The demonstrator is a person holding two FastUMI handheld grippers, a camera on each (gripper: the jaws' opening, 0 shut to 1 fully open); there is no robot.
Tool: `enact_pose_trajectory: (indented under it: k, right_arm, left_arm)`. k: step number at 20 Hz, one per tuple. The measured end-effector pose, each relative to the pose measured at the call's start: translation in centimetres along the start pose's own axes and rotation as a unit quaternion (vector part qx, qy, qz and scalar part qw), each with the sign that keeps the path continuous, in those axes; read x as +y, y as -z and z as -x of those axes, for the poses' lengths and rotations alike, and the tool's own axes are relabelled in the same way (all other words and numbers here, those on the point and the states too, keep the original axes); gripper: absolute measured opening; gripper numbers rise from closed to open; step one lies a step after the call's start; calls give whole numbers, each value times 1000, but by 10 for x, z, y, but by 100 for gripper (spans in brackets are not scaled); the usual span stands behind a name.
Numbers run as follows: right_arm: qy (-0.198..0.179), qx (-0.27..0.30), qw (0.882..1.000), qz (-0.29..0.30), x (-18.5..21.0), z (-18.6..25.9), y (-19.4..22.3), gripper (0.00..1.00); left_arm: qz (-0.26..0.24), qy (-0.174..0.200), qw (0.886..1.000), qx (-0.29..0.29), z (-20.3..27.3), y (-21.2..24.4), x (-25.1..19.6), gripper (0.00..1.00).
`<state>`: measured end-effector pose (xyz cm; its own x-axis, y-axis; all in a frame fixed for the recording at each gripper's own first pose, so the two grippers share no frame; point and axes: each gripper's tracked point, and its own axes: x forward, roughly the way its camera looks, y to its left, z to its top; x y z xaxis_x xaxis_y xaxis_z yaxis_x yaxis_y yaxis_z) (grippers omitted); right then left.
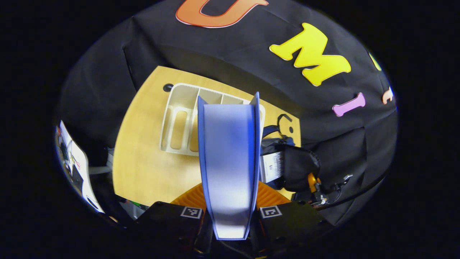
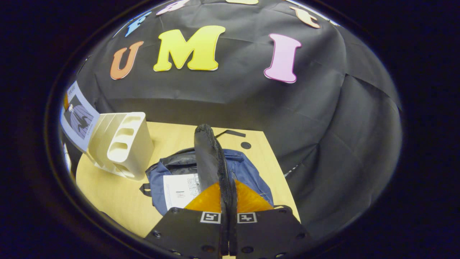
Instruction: Open the schoolbag, grab two books from the bookshelf and put them into the schoolbag.
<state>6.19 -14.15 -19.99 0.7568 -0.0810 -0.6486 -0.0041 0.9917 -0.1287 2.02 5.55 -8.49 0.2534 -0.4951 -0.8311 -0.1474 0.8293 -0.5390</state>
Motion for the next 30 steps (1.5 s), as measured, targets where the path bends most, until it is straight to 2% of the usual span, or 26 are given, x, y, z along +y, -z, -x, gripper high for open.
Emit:
enact_pose_trajectory:
  k: [3, 6, 9, 12, 18, 22, 25, 30]
  right_arm:
    - [1, 2, 1000, 5, 1, -1, 2, 5]
    - [-1, 10, 1000, -3, 5, -3, 6, 2]
    - [-2, 14, 1000, -1, 8, -4, 7, 2]
    - [0, 15, 1000, -3, 6, -5, 5, 2]
    - [5, 19, 1000, -4, -5, -1, 7, 2]
    - [6, 26, 1000, -10, -11, 0, 10, 2]
    - [6, 27, 1000, -7, -14, 2, 7, 2]
    - [7, 29, 1000, -7, -22, 7, -1, 2]
  left_arm:
    - [4, 60, 998, -19, -21, 3, -22, 45]
    - [-2, 129, 992, -11, -49, 24, -58, 45]
    - [-22, 171, 985, -6, -83, 42, -92, 45]
    - [-42, 176, 983, 4, -127, 67, -110, 44]
    - [-26, 187, 982, 19, -203, 104, -136, 45]
    - [11, 204, 979, 29, -241, 119, -150, 44]
    - [19, 195, 980, 29, -270, 127, -150, 45]
    - [50, 226, 972, 30, -295, 136, -162, 44]
